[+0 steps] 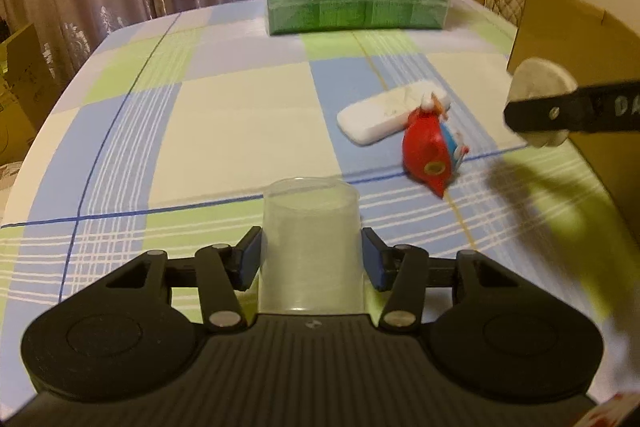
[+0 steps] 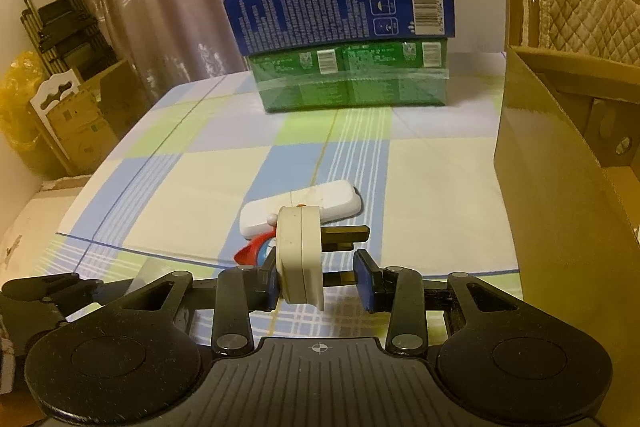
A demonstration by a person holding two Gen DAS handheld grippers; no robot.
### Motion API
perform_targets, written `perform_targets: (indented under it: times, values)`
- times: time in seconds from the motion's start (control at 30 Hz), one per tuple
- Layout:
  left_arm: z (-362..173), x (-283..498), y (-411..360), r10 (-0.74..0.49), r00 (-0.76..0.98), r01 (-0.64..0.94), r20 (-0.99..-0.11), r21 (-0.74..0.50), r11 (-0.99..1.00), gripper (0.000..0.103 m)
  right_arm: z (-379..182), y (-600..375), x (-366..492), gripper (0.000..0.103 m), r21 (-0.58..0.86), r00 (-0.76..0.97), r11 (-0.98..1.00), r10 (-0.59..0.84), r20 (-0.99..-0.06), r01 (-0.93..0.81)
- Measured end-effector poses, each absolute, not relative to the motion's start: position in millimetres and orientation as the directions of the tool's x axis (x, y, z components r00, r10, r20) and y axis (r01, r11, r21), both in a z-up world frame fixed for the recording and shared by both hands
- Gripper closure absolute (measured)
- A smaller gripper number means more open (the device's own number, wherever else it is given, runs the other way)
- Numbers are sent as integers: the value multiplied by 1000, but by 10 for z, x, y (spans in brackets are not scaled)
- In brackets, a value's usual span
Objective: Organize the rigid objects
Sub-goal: 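Grasp the clear plastic cup with the left gripper while the right holds the plug, then carry the cup and plug with both grippers over the cardboard box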
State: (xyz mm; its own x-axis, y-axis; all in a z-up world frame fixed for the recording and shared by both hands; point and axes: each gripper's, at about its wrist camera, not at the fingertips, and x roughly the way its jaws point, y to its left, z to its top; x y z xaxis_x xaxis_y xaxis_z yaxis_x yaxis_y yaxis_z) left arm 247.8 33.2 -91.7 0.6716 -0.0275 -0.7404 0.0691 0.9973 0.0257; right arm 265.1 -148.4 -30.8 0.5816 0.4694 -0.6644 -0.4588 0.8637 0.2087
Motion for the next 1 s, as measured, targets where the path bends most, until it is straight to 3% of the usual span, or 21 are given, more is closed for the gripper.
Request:
perform_targets:
  times: [0.3, 0.6, 1.0]
  values:
    - [-612, 2306, 241, -85, 712, 95, -697, -24, 995, 56, -102, -1395, 2464, 69, 176, 633, 863, 473, -613, -474]
    - [-226, 1733, 175, -102, 718, 4, -688, -142, 990, 56, 317, -1597, 1916, 69, 166, 682, 878, 457, -571, -449]
    - [372, 1123, -164, -142, 750, 29, -646, -183, 983, 56, 1021, -2443, 1310, 69, 146, 777, 926, 373, -507, -349]
